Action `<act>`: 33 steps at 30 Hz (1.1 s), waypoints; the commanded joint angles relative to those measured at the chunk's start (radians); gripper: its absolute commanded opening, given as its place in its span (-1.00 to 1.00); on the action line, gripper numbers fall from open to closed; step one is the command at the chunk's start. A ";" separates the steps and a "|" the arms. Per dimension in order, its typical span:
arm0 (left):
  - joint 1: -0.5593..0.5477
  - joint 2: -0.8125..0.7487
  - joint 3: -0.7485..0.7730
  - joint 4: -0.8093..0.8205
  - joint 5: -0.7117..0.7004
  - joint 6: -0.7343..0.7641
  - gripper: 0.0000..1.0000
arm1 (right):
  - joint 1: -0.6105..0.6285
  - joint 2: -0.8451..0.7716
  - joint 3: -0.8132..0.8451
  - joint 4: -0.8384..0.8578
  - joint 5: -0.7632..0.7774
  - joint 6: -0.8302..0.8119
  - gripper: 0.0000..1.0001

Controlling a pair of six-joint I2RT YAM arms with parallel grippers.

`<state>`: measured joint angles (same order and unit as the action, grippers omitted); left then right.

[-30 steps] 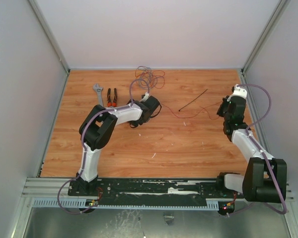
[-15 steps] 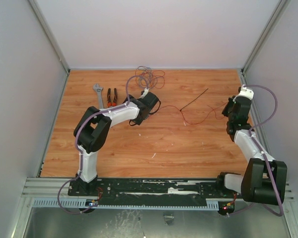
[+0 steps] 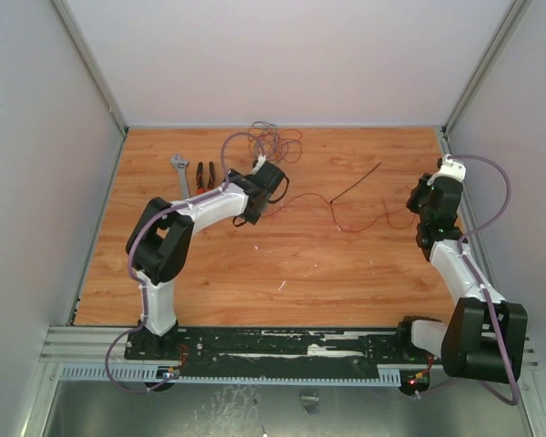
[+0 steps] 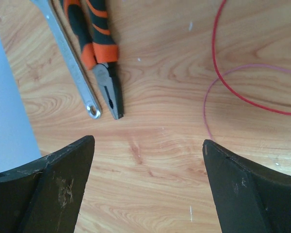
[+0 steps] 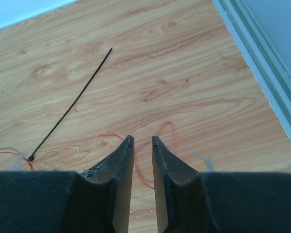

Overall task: Zip-tie the wires
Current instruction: Place the cable at the center of the board.

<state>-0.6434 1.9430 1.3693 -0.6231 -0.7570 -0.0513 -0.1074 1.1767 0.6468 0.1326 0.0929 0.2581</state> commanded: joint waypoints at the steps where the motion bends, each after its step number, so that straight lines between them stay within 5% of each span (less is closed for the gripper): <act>1: 0.017 -0.103 0.078 0.023 0.056 -0.032 0.97 | -0.012 -0.029 0.038 0.001 0.002 -0.008 -0.48; 33: 0.019 0.133 0.162 0.153 0.116 -0.066 0.97 | -0.014 -0.050 0.059 -0.001 -0.078 -0.008 -0.32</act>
<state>-0.6254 2.0445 1.5402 -0.5007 -0.6449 -0.0978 -0.1078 1.1549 0.6762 0.1253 0.0288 0.2558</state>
